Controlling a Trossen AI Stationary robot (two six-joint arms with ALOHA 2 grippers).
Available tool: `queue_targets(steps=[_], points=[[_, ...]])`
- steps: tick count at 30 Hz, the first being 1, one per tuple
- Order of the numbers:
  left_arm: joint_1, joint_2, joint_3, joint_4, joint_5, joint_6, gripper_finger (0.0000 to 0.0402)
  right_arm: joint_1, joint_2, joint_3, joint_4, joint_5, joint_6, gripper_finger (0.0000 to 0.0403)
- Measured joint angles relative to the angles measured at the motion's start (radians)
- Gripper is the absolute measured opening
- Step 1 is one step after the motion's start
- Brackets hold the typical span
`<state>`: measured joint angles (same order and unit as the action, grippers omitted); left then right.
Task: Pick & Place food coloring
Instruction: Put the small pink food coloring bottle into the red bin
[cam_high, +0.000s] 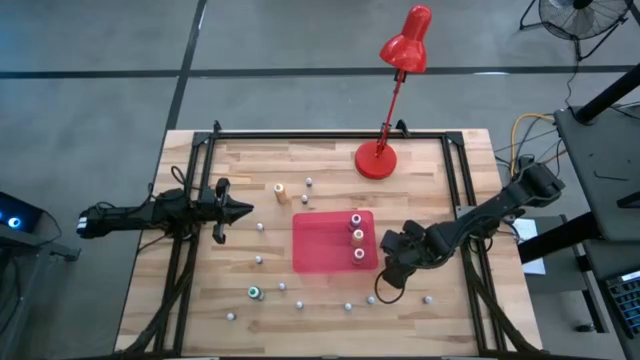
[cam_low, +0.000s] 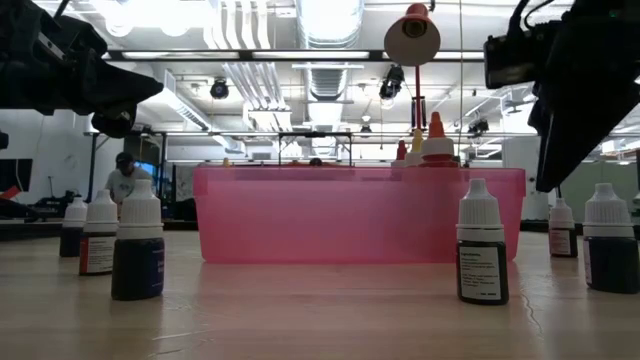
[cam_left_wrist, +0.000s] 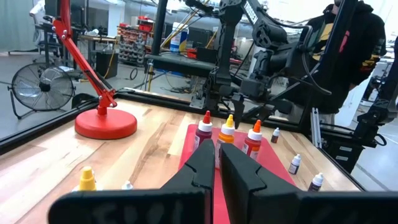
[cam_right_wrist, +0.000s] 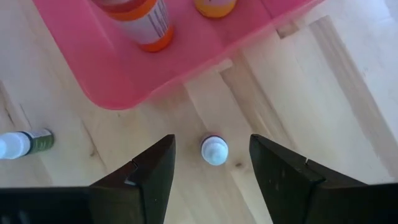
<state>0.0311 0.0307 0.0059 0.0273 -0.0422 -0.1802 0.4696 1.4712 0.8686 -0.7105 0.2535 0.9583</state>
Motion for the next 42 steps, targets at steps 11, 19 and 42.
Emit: queue_targets(steps=[11,19,42], points=[[0.000,0.000,0.000,0.000,0.000,0.000,0.0000,0.006,0.012,-0.023,0.017,0.001,-0.016,0.0201],[0.000,0.000,0.000,0.000,0.000,0.000,0.0000,0.006,0.019,-0.038,0.026,0.000,-0.019,0.0201],[0.000,0.000,0.000,-0.001,0.000,0.000,0.0000,0.006,0.067,-0.075,0.112,-0.047,-0.038,0.0201]])
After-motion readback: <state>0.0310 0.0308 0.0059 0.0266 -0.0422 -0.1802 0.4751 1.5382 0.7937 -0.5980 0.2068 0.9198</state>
